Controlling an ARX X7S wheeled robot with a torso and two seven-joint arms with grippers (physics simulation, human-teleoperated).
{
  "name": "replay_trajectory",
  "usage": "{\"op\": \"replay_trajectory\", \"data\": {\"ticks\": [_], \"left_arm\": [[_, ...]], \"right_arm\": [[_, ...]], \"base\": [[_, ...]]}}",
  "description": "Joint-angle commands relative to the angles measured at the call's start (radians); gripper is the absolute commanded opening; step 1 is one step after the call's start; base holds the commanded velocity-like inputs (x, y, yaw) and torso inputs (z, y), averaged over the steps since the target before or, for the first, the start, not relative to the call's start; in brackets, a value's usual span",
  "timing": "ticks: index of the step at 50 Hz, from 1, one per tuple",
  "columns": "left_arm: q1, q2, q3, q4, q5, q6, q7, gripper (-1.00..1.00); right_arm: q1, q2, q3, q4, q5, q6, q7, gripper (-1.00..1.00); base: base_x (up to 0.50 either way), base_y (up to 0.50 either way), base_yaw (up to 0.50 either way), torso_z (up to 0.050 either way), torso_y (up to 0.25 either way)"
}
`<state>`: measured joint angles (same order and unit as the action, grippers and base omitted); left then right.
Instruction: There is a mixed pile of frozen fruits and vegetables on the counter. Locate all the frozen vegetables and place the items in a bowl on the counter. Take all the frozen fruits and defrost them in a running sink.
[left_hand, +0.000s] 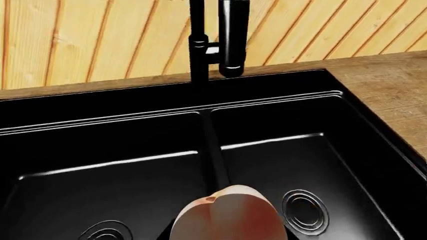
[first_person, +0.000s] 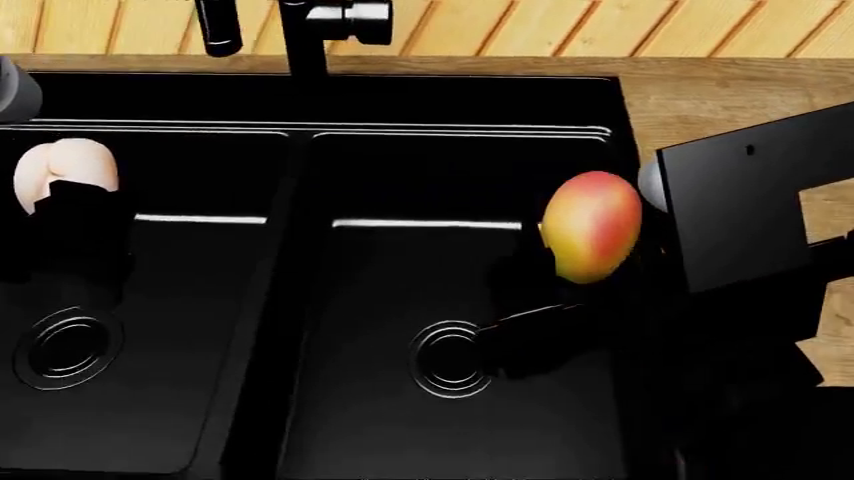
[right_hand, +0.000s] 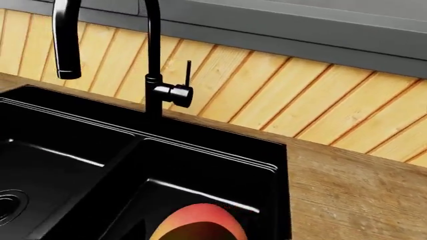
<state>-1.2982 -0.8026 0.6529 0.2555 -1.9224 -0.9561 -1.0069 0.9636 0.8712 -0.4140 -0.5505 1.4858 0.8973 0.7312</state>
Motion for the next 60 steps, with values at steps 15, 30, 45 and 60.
{"op": "replay_trajectory", "data": {"ticks": [15, 30, 45, 60], "left_arm": [[0.003, -0.001, 0.013, 0.013, 0.004, 0.005, -0.01, -1.0], [0.002, 0.029, 0.026, 0.013, 0.012, 0.013, -0.01, -1.0], [0.024, 0.061, 0.046, 0.042, 0.005, 0.015, 0.0, -1.0], [-0.011, 0.199, 0.117, -0.042, 0.072, -0.01, 0.058, -1.0]], "right_arm": [[-0.032, 0.009, 0.012, -0.014, -0.041, -0.021, -0.025, -1.0], [-0.066, 0.006, 0.018, -0.014, -0.053, -0.047, -0.015, -1.0], [-0.092, 0.006, 0.017, -0.02, -0.057, -0.062, -0.026, -1.0], [-0.102, 0.012, 0.022, -0.033, -0.041, -0.068, -0.01, -1.0]], "base": [[-0.04, 0.5, 0.0, 0.0, 0.0], [0.01, 0.5, 0.0, 0.0, 0.0], [0.25, 0.37, 0.0, 0.0, 0.0], [0.0, 0.0, 0.0, 0.0, 0.0]]}}
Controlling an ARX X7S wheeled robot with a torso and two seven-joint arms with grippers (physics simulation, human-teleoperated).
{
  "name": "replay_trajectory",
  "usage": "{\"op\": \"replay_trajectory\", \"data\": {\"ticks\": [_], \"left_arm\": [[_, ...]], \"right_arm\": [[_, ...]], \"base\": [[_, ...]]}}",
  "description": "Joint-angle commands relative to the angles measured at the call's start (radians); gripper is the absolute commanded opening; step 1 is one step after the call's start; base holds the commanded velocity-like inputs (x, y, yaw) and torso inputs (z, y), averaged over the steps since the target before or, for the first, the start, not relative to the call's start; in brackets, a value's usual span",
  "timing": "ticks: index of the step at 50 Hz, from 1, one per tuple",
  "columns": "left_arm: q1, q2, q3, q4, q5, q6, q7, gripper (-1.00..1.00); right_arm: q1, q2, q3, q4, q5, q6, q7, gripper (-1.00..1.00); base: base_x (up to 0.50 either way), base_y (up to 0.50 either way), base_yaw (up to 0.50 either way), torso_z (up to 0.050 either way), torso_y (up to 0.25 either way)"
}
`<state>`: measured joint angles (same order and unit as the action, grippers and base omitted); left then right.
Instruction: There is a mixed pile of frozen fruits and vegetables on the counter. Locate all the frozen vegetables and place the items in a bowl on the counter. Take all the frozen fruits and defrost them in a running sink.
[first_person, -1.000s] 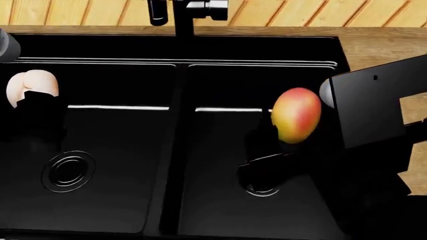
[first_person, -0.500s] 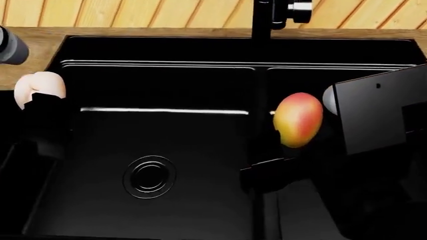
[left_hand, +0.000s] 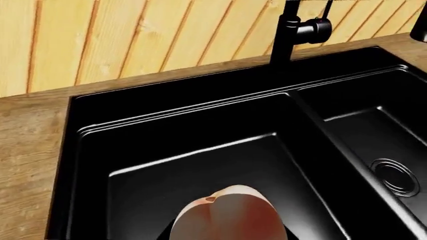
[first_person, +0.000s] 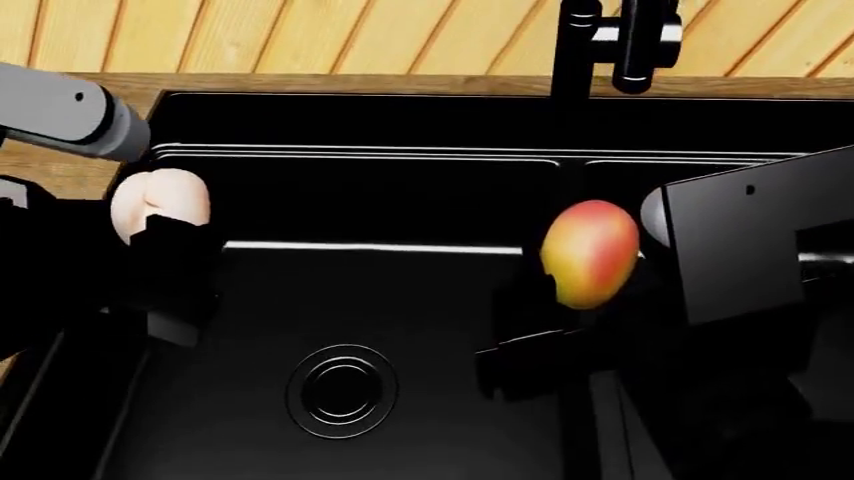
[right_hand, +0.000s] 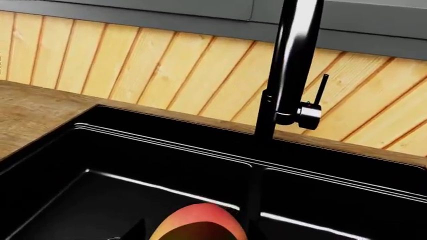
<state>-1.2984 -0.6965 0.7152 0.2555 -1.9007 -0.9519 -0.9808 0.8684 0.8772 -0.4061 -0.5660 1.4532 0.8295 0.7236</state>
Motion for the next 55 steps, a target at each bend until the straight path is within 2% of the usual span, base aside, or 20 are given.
{"op": "replay_trajectory", "data": {"ticks": [1, 16, 22, 34, 55], "left_arm": [[-0.009, 0.097, 0.058, -0.045, 0.052, -0.016, 0.034, -1.0], [0.043, 0.194, 0.179, -0.197, 0.256, -0.014, 0.103, -1.0], [0.05, 0.261, 0.231, -0.328, 0.363, 0.016, 0.188, -1.0], [0.069, 0.318, 0.26, -0.45, 0.425, 0.059, 0.251, -1.0], [0.117, 0.325, 0.306, -0.493, 0.449, 0.053, 0.273, -1.0]], "right_arm": [[-0.008, 0.008, 0.015, -0.02, -0.007, -0.001, -0.001, -1.0], [-0.028, 0.014, 0.026, -0.03, 0.0, -0.02, -0.001, -1.0], [-0.027, 0.016, 0.027, -0.033, 0.008, -0.018, 0.007, -1.0], [-0.036, 0.01, 0.025, -0.03, -0.002, -0.027, 0.002, -1.0], [-0.05, 0.016, 0.027, -0.033, -0.002, -0.036, 0.004, -1.0]], "base": [[0.0, 0.0, 0.0, 0.0, 0.0], [0.0, 0.0, 0.0, 0.0, 0.001], [0.0, 0.0, 0.0, 0.0, 0.0], [0.0, 0.0, 0.0, 0.0, 0.0], [0.0, 0.0, 0.0, 0.001, 0.0]]}}
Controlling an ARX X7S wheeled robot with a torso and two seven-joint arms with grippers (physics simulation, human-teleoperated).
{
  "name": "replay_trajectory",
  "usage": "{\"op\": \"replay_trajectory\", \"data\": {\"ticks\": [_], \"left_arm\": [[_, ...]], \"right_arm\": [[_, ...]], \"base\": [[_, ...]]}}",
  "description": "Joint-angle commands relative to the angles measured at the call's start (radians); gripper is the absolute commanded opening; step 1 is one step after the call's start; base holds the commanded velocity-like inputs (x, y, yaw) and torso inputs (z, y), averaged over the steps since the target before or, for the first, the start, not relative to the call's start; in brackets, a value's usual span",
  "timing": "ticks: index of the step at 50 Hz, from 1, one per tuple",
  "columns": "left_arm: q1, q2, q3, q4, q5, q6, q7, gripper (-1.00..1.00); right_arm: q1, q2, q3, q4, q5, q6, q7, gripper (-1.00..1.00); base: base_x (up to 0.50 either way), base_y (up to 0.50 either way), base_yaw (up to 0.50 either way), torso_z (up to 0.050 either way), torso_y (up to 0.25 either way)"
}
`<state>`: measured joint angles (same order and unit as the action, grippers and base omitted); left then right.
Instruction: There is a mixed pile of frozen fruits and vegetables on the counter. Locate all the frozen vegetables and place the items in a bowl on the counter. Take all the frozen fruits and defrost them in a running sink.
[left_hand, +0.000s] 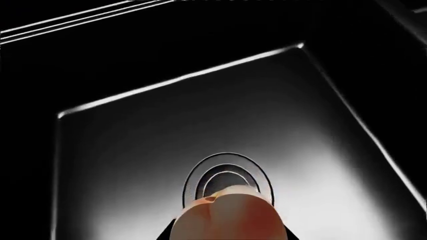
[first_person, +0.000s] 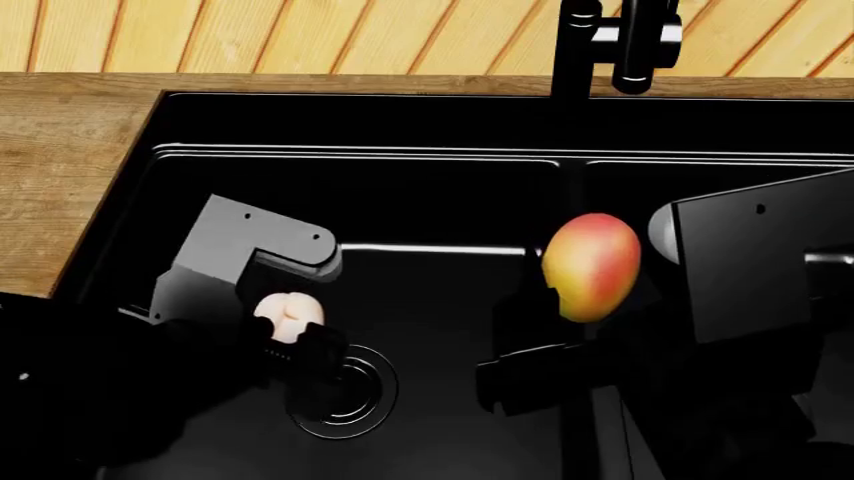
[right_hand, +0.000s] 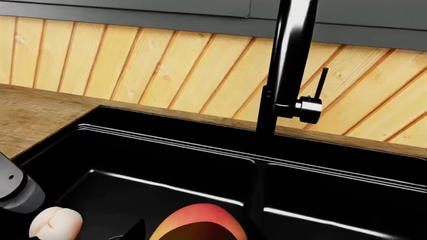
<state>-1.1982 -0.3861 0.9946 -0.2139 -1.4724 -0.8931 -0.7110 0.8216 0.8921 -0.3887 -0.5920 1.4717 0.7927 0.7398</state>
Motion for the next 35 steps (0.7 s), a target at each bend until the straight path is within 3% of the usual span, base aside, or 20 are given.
{"op": "replay_trajectory", "data": {"ticks": [1, 6, 7, 22, 27, 35], "left_arm": [[0.018, 0.013, 0.026, -0.024, 0.02, -0.006, 0.003, -1.0], [0.017, 0.019, 0.02, -0.029, 0.013, -0.004, -0.017, -1.0], [0.016, 0.016, 0.018, -0.024, 0.009, -0.005, -0.017, 1.0], [0.018, -0.062, -0.051, 0.103, 0.012, 0.064, -0.124, 1.0], [0.011, -0.149, -0.14, 0.272, -0.101, 0.068, -0.274, 1.0], [-0.014, -0.223, -0.194, 0.4, -0.225, 0.044, -0.355, 1.0]], "right_arm": [[-0.005, 0.001, 0.01, -0.005, -0.022, -0.001, -0.013, -1.0], [-0.006, 0.001, 0.011, -0.008, -0.021, -0.002, -0.012, -1.0], [-0.009, 0.002, 0.011, -0.008, -0.022, -0.003, -0.012, -1.0], [0.001, -0.007, -0.003, 0.013, -0.012, 0.01, -0.011, -1.0], [0.066, -0.042, -0.037, 0.065, -0.009, 0.052, -0.02, -1.0], [0.146, -0.13, -0.135, 0.175, -0.082, 0.117, -0.099, -1.0]], "base": [[0.0, 0.0, 0.0, 0.0, 0.0], [0.0, 0.0, 0.0, 0.0, 0.0], [0.0, 0.0, 0.0, 0.0, 0.0], [0.0, 0.0, 0.0, 0.0, 0.0], [0.0, 0.0, 0.0, 0.0, 0.0], [0.0, 0.0, 0.0, 0.0, 0.0]]}}
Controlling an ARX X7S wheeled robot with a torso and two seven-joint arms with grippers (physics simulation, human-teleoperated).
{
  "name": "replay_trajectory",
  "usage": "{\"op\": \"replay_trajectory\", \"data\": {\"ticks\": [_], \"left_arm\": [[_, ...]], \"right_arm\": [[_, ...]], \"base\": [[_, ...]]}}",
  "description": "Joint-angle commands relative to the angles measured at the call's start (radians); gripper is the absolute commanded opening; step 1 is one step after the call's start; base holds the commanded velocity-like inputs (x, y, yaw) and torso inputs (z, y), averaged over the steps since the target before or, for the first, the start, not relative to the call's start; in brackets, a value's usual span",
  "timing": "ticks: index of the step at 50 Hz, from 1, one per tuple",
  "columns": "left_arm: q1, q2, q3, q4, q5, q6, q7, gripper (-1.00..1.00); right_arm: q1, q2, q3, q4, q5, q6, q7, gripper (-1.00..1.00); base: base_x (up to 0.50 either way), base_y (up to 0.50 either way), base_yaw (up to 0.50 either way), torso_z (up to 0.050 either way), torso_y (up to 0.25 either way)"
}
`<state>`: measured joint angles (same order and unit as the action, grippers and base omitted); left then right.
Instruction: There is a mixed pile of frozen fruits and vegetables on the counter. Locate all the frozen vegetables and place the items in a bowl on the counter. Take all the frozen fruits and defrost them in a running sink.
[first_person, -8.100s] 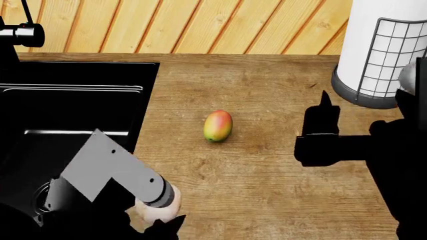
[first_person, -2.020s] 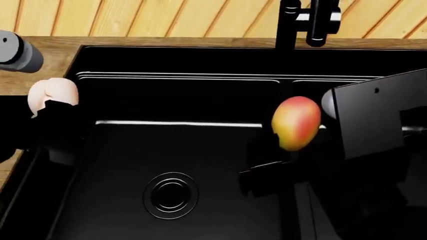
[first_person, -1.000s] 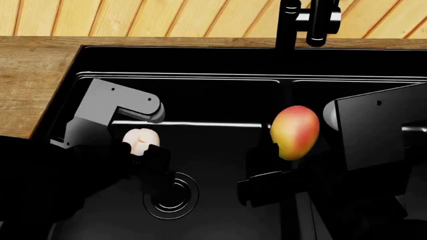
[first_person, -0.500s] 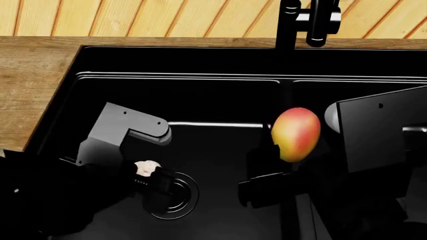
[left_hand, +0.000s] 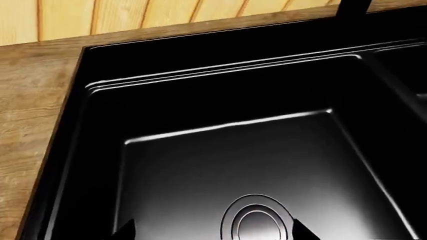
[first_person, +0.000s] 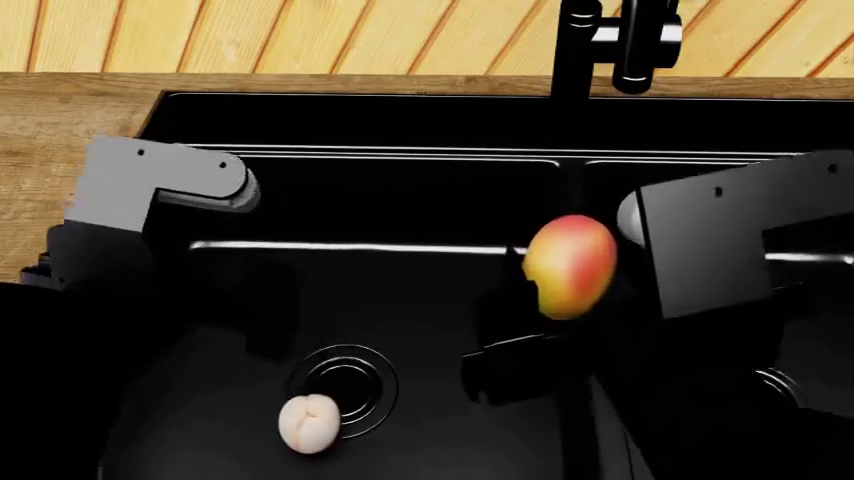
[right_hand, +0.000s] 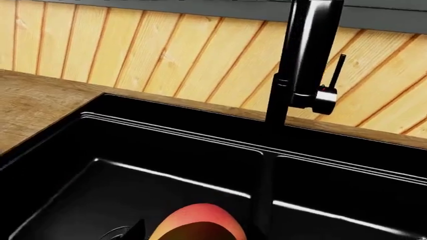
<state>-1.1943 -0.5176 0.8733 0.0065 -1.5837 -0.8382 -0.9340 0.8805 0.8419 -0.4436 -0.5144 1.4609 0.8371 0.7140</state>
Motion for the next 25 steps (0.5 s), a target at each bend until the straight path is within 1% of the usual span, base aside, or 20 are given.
{"op": "replay_trajectory", "data": {"ticks": [1, 4, 5, 12, 14, 19, 25], "left_arm": [[-0.02, -0.098, -0.079, 0.186, -0.123, -0.011, -0.136, 1.0], [-0.032, -0.106, -0.095, 0.18, -0.141, -0.005, -0.137, 1.0], [-0.04, -0.103, -0.11, 0.166, -0.178, 0.003, -0.153, 1.0], [-0.077, -0.138, -0.141, 0.231, -0.254, -0.007, -0.201, 1.0], [-0.086, -0.139, -0.144, 0.234, -0.261, -0.009, -0.202, 1.0], [-0.099, -0.143, -0.156, 0.243, -0.298, -0.007, -0.212, 1.0], [-0.095, -0.146, -0.157, 0.245, -0.3, -0.002, -0.208, 1.0]], "right_arm": [[0.094, -0.094, -0.09, 0.111, -0.079, 0.076, -0.081, -1.0], [0.11, -0.13, -0.127, 0.141, -0.114, 0.085, -0.116, -1.0], [0.119, -0.147, -0.138, 0.165, -0.132, 0.082, -0.131, -1.0], [0.136, -0.222, -0.195, 0.269, -0.221, 0.055, -0.204, -1.0], [0.145, -0.233, -0.2, 0.281, -0.229, 0.055, -0.206, -1.0], [0.144, -0.273, -0.265, 0.327, -0.285, 0.063, -0.24, -1.0], [0.154, -0.318, -0.288, 0.379, -0.313, 0.044, -0.279, -1.0]], "base": [[0.0, 0.0, 0.0, 0.0, 0.0], [0.0, 0.0, 0.0, 0.0, 0.0], [0.0, 0.0, 0.0, 0.0, 0.0], [0.0, 0.0, 0.0, 0.0, 0.0], [0.0, 0.0, 0.0, 0.0, 0.0], [0.0, 0.0, 0.0, 0.0, 0.0], [0.0, 0.0, 0.0, 0.0, 0.0]]}}
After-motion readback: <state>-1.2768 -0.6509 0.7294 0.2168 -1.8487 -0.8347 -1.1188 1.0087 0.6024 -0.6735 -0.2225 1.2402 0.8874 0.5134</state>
